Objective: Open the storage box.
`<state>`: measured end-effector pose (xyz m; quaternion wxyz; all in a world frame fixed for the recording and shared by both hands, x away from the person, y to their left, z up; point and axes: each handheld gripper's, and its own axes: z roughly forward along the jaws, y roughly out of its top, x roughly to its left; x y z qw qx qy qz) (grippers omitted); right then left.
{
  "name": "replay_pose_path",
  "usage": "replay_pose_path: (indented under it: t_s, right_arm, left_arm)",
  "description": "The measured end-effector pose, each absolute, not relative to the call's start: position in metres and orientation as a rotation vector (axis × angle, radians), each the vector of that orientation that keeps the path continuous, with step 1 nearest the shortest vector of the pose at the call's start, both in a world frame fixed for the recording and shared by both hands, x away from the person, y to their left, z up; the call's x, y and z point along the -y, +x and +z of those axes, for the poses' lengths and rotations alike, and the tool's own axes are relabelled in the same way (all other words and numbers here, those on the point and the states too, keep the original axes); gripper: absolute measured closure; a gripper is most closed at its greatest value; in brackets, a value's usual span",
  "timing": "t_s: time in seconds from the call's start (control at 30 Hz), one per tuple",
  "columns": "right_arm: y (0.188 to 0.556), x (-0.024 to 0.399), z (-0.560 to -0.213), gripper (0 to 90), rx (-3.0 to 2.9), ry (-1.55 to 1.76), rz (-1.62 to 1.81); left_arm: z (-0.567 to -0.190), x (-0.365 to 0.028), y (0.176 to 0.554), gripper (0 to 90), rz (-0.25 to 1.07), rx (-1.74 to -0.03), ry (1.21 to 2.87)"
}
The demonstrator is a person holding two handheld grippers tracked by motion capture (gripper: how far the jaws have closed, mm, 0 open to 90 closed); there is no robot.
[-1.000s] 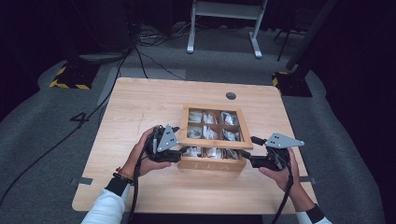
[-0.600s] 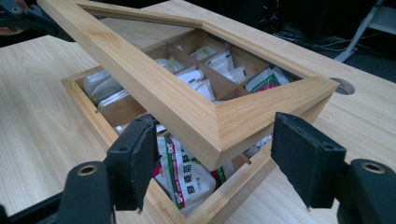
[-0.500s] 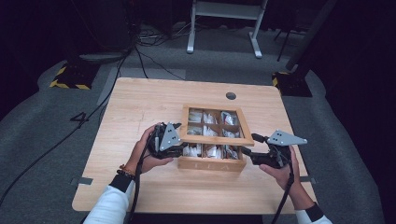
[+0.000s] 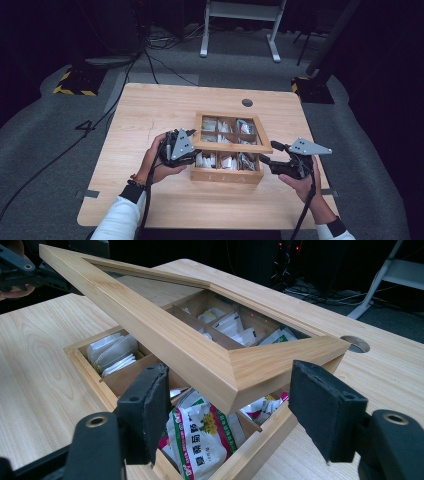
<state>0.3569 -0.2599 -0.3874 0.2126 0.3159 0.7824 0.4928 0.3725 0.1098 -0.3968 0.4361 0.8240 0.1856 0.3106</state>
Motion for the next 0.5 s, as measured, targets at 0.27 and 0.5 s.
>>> replay_pose_path:
  t_s: [0.27, 0.5]
  right_arm:
    - [0.357, 0.262, -0.388, 33.6, -2.167, 0.880, 1.376]
    - [0.355, 0.266, -0.389, 33.6, -2.168, 0.876, 1.369]
  left_arm:
    - [-0.392, -0.109, 0.379, 45.0, 0.765, -0.475, 2.036]
    - [-0.386, -0.109, 0.386, 45.9, 0.736, -0.478, 2.032]
